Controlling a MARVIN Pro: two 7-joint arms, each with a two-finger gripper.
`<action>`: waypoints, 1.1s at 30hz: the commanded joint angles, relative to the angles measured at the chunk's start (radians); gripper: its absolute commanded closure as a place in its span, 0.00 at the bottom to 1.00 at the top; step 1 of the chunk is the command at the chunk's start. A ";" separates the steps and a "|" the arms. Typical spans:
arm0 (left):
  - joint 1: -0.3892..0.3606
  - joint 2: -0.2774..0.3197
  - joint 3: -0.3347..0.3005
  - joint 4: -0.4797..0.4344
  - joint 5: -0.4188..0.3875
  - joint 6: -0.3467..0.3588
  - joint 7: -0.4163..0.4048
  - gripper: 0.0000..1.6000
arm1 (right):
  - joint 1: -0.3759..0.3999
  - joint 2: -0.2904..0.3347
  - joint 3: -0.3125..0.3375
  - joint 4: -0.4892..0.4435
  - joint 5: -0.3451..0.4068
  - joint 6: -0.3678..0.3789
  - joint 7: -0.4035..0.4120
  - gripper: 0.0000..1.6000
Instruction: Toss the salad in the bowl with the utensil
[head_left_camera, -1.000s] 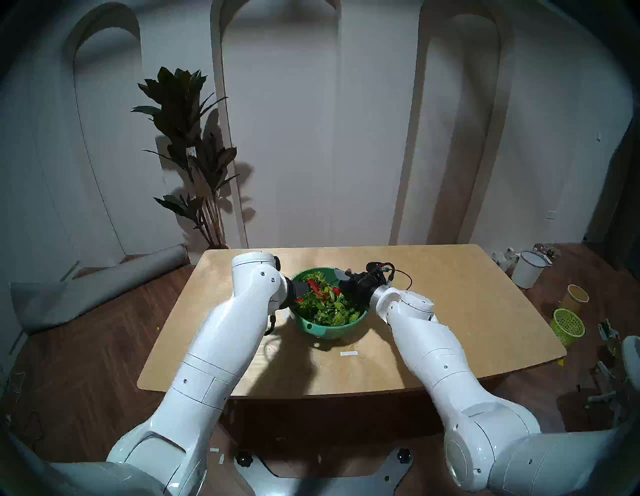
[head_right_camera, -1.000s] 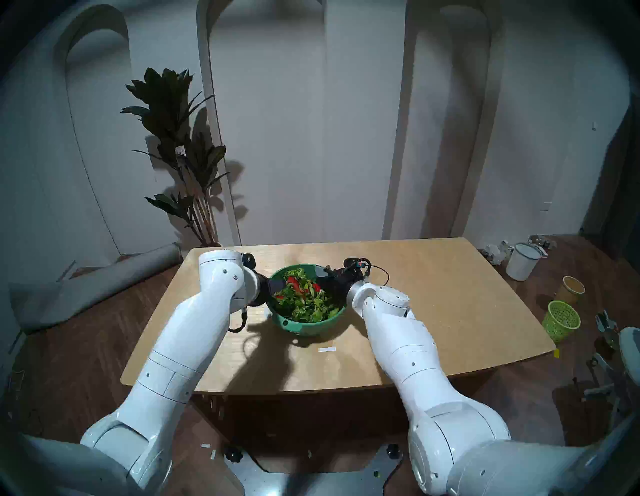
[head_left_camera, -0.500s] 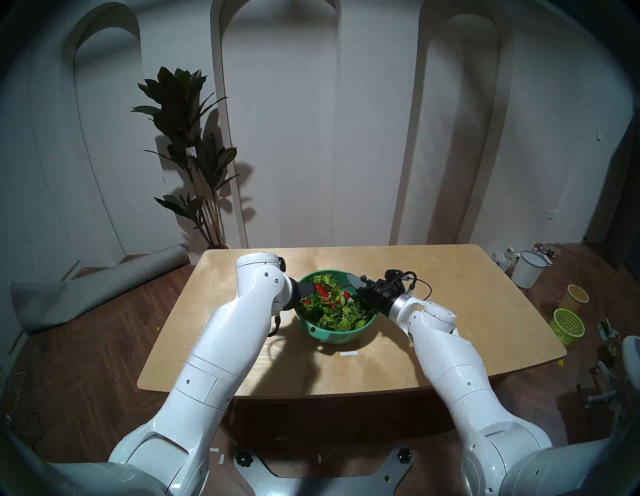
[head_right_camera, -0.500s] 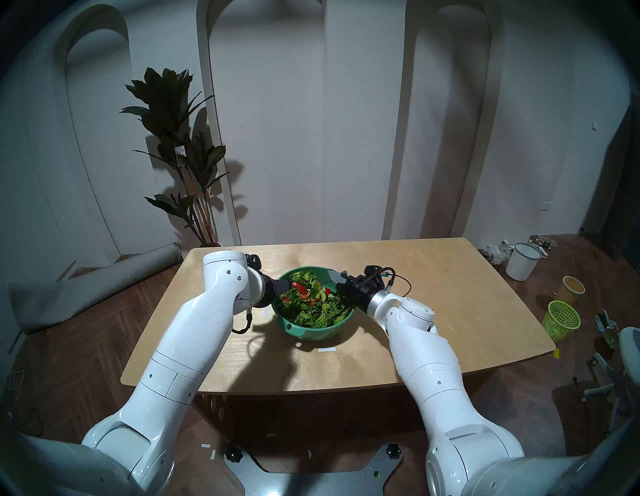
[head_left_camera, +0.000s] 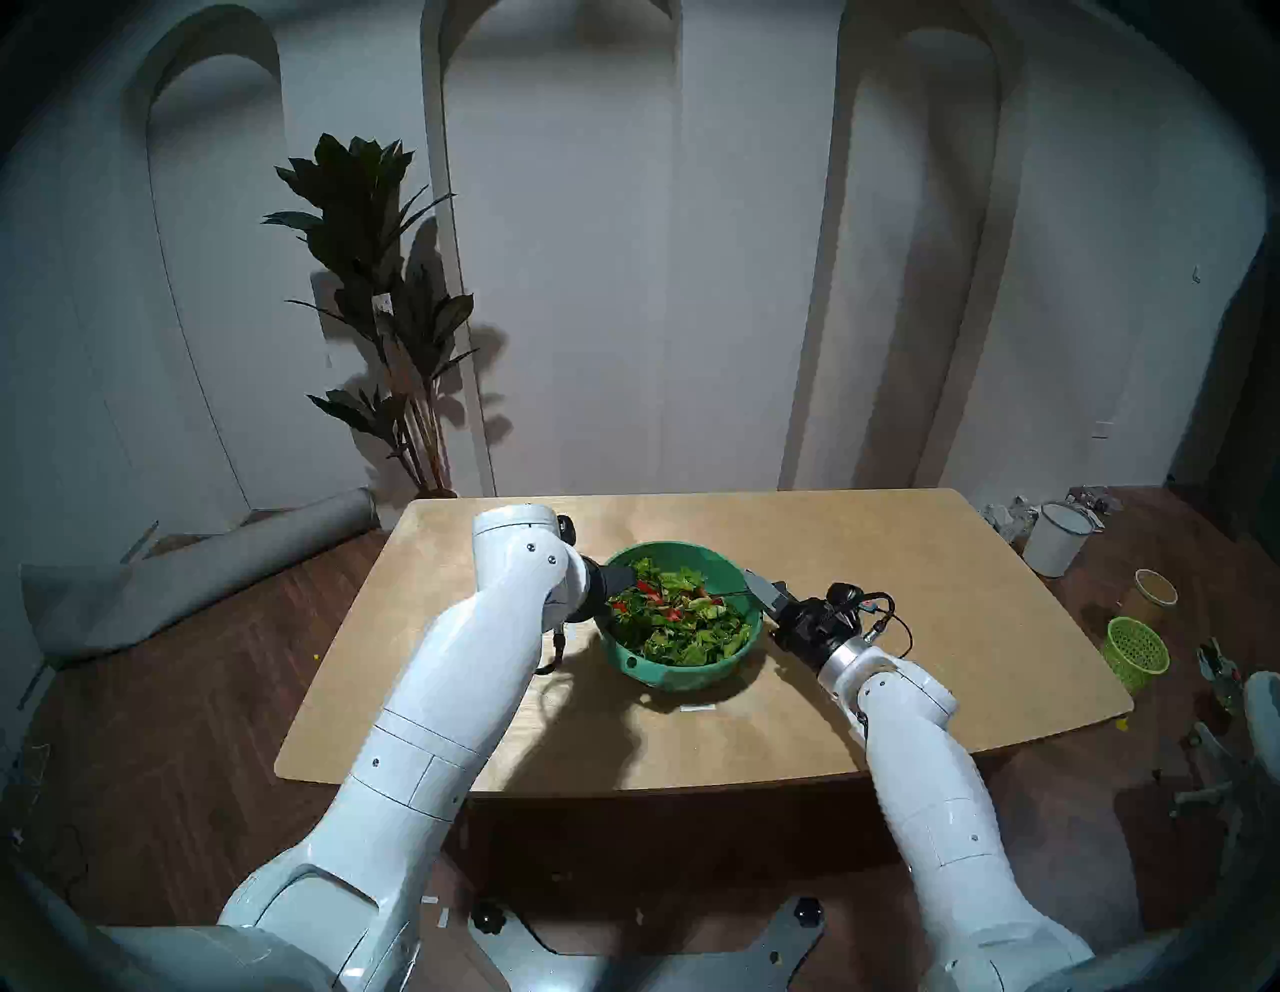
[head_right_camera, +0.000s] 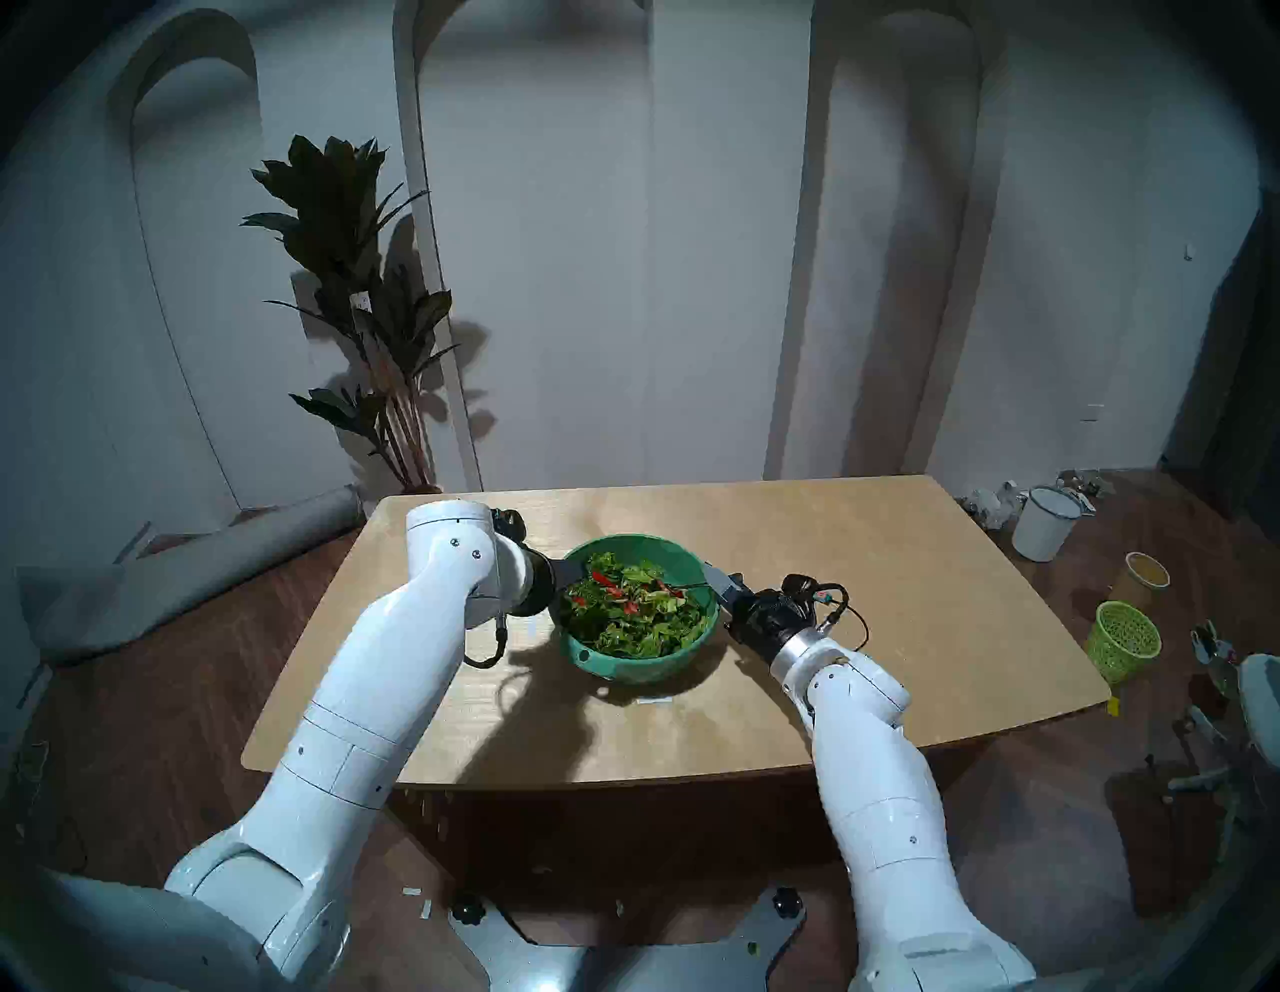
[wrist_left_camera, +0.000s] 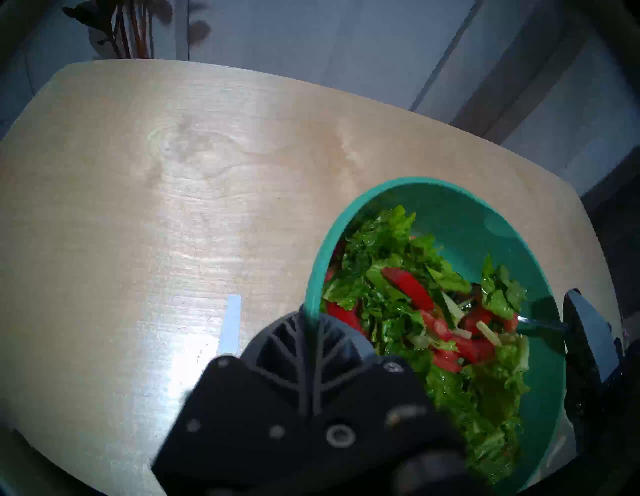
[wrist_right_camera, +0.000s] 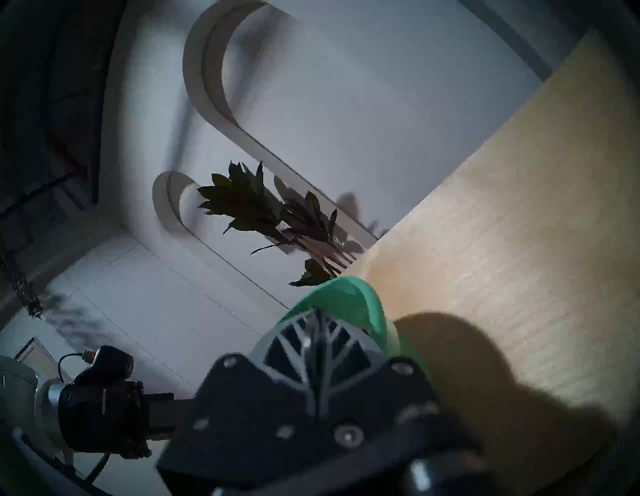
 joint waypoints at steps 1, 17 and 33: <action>-0.031 -0.001 0.001 -0.027 -0.005 -0.002 0.108 1.00 | -0.048 -0.031 0.003 -0.088 0.007 0.011 -0.035 1.00; -0.031 0.004 0.001 -0.024 -0.004 -0.002 0.085 1.00 | 0.086 0.002 -0.046 -0.104 -0.042 0.021 -0.084 1.00; -0.031 0.001 0.002 -0.027 -0.005 -0.002 0.103 1.00 | 0.068 0.008 -0.046 -0.156 -0.058 0.033 -0.111 1.00</action>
